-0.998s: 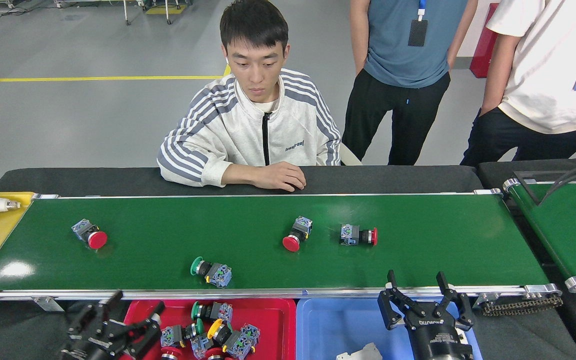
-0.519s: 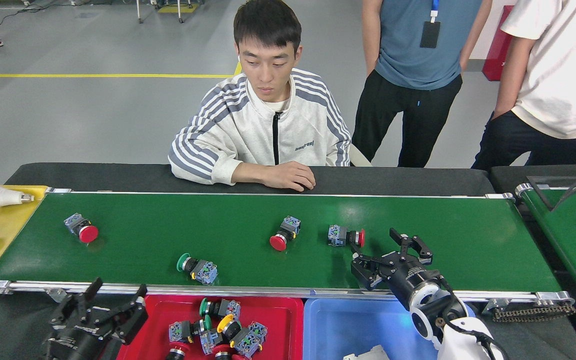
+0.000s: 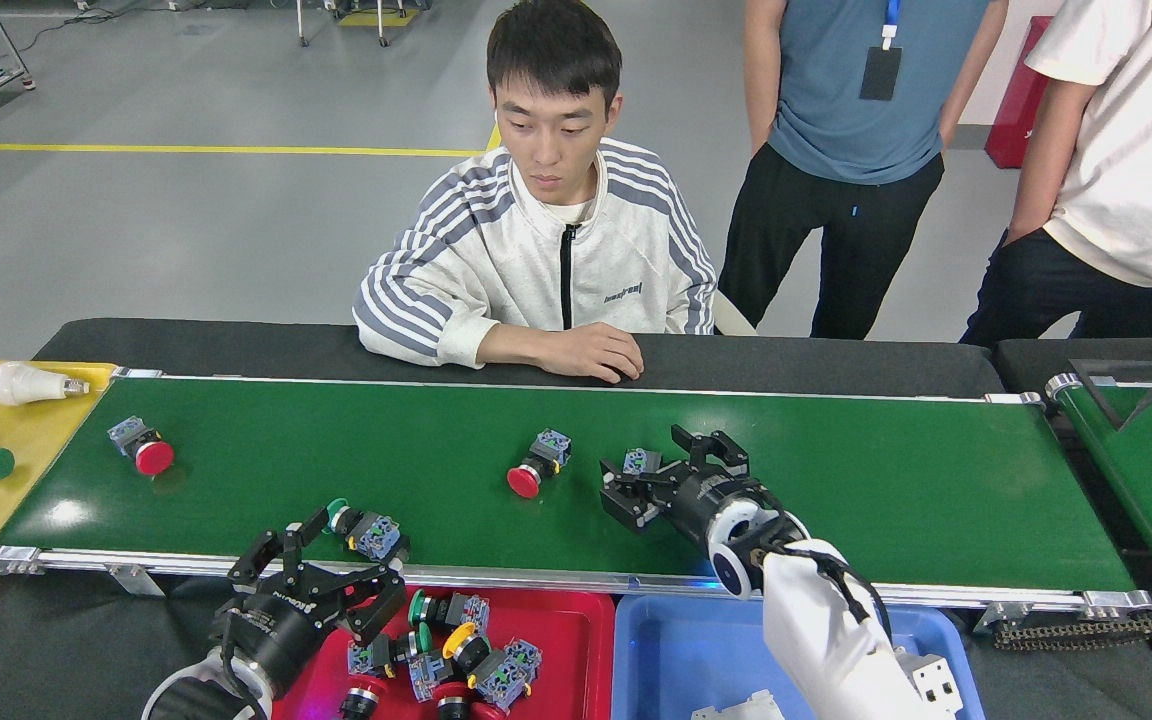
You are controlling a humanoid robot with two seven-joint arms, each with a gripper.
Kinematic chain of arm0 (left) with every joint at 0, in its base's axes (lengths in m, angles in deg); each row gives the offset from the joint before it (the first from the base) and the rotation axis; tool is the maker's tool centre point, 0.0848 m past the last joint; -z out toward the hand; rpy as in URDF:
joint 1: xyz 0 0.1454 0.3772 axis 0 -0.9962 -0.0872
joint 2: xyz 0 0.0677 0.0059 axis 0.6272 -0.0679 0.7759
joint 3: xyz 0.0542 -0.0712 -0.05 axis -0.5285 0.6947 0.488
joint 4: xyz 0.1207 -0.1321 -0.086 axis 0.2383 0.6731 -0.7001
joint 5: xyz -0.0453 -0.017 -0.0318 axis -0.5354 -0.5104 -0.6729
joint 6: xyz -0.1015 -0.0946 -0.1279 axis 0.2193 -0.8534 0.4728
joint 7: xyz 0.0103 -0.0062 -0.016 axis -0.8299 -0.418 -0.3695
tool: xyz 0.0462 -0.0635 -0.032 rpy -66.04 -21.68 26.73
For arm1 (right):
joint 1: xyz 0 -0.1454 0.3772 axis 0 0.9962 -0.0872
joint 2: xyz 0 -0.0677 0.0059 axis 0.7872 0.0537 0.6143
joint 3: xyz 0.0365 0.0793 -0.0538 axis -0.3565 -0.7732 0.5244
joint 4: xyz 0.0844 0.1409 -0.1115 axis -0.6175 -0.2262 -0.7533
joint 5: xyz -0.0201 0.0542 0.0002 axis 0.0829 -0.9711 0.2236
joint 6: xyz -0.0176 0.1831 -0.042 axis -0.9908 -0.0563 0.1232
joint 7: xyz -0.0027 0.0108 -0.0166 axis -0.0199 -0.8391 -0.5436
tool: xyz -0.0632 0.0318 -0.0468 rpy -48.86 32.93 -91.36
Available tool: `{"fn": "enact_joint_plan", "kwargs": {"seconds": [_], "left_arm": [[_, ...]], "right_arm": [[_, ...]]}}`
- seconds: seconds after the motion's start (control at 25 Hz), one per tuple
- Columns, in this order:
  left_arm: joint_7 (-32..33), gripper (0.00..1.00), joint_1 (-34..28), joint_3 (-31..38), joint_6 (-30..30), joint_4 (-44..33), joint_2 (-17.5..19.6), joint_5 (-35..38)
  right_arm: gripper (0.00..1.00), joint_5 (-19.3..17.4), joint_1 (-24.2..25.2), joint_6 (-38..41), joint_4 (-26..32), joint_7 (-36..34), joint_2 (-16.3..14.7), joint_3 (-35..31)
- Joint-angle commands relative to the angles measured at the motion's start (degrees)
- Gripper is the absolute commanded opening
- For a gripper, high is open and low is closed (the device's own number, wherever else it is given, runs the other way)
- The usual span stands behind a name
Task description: Pick switch part from conveyor to tray
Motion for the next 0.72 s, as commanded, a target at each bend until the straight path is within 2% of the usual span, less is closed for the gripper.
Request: {"fn": "enact_joint_plan", "kwargs": {"seconds": [0.0,0.12,0.16,0.28,0.4,0.48,0.6,0.64,0.68], "left_arm": [[0.0,1.00,2.2,0.5,-0.2,1.8,0.4,0.1],[0.0,1.00,3.4,0.5,-0.2,4.2,0.7,0.1],[0.0,1.00,3.8,0.6,-0.2,4.9,0.9,0.1],[0.0,1.00,4.6,0.6,-0.8,6.6,1.0,0.2],[-0.1,1.00,4.8,0.5,-4.6,8.0,1.0,0.3],[-0.2,0.97,4.8,0.5,-6.4,8.5,1.0,0.4],[-0.3,0.60,4.7,0.6,-8.5,9.7,0.7,0.2],[-0.3,0.39,4.7,0.7,-8.7,10.0,0.7,-0.1],[-0.5,0.29,4.6,0.8,-8.7,10.0,0.7,-0.4]], "right_arm": [[0.91,-0.1,-1.3,-2.1,-0.2,-0.4,0.5,1.7],[0.88,-0.3,-1.3,-2.4,-0.5,-0.3,0.8,2.9],[0.79,-0.3,-1.3,-2.4,-0.5,-0.3,1.0,3.0],[0.27,-0.2,-1.3,-2.2,-0.5,-0.4,1.1,3.9],[0.06,-0.2,-1.3,-2.4,-0.5,-0.6,1.1,5.8],[0.02,-0.3,-1.3,-2.4,-0.3,-0.6,1.3,6.0],[0.02,-0.4,-1.2,-2.4,0.4,-0.6,1.4,6.1],[0.02,-0.4,-1.2,-2.4,0.9,-0.6,1.4,6.1],[0.02,-0.4,-1.0,-2.2,2.0,-0.6,1.3,6.2]]}}
